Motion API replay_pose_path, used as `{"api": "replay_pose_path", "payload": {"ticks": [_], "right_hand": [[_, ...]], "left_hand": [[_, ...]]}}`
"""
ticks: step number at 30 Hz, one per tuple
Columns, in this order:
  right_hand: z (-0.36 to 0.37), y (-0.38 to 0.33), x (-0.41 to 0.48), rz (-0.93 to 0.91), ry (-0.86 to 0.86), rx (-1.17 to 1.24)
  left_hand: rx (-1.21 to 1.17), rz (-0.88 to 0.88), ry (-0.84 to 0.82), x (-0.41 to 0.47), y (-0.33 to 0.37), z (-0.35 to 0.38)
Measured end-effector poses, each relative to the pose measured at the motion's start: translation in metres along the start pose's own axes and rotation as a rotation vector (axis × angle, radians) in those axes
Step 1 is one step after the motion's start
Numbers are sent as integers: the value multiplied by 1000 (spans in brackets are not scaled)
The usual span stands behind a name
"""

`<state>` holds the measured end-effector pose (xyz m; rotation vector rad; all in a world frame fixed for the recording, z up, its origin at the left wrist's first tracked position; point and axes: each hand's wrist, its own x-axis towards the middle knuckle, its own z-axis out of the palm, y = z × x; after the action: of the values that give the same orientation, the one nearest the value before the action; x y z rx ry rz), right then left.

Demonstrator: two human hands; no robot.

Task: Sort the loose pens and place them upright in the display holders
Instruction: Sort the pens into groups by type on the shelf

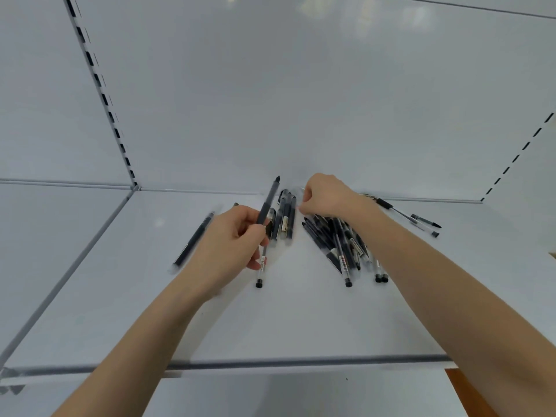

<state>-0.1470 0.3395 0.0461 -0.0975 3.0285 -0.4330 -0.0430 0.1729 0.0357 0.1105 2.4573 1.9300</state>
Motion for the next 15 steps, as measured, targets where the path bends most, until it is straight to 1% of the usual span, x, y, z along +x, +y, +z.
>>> {"api": "replay_pose_path", "payload": {"ticks": [2,3,4,6,7,8,9,12,15], "right_hand": [[-6,5,-3,-8,51,174],[-11,6,-7,-25,90,323],[-17,5,-13,-39,129,531],[-28,3,-30,-62,176,1025],[-32,3,-39,-84,188,1191],[-35,3,-46,-105,203,1265],[-36,2,-53,-131,224,1265],[-36,-2,-69,-207,294,1178],[-35,-3,-77,-227,309,1159]], "left_hand": [[-7,2,-18,-1,0,0],[-2,9,-25,-1,-1,0],[8,16,-31,-2,-1,0],[32,26,-42,-3,-2,1],[39,30,-47,-4,-3,2],[40,37,-54,-4,-4,3],[37,46,-62,-5,-4,3],[33,77,-83,-8,-3,6],[26,104,-91,-10,-1,7]]}}
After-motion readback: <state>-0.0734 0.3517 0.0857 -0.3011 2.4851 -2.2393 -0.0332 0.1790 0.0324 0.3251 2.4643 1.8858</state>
